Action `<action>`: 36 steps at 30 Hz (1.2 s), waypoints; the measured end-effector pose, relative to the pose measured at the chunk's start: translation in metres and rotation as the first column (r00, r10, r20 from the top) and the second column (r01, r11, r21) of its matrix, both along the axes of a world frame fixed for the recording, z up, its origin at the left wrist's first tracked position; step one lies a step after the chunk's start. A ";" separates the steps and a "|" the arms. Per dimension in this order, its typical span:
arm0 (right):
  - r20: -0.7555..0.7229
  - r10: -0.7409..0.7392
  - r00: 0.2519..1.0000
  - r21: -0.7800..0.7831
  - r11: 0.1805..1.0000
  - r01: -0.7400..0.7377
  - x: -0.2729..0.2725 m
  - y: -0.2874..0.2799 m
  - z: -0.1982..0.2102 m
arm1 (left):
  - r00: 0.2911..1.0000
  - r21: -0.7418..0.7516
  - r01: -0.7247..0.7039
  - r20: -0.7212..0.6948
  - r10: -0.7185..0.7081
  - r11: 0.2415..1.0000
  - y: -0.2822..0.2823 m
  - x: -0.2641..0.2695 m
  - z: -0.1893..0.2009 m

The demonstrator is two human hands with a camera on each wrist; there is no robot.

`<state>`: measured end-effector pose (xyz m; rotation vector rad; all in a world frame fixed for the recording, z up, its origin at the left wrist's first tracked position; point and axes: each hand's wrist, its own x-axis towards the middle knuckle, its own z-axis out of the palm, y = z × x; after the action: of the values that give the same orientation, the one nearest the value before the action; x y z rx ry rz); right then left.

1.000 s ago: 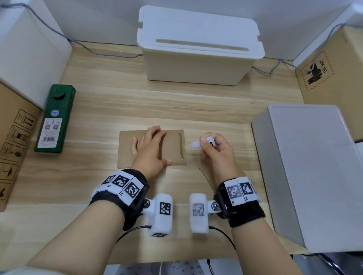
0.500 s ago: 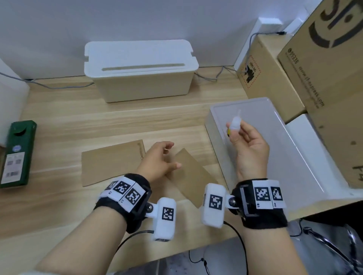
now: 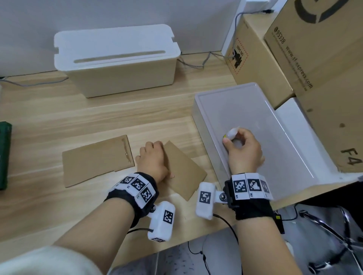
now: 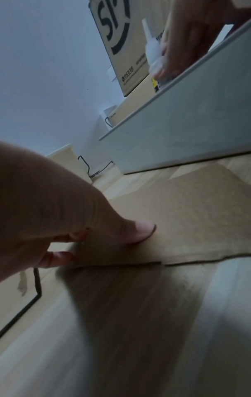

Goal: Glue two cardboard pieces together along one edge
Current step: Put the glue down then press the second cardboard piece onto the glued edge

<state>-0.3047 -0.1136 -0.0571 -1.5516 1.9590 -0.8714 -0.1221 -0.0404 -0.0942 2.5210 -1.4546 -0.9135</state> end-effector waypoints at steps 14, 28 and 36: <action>0.163 0.196 0.967 -0.278 0.949 -0.146 0.034 0.019 0.077 | 0.649 -0.161 -0.401 -0.745 0.156 0.902 0.033 0.061 0.026; 0.442 0.690 0.574 0.111 0.592 -0.798 0.161 0.070 0.019 | 0.125 0.025 -0.737 -0.977 0.172 0.675 0.066 0.102 0.037; 0.406 0.440 0.801 0.081 0.855 -0.511 0.161 0.055 -0.017 | 0.870 -0.331 -0.364 -0.456 0.190 0.870 0.066 0.141 0.001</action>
<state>-0.1434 -0.0584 -0.0743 -1.5321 1.2514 -0.6777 0.0190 0.0253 -0.0934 2.0059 -0.9842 -0.9010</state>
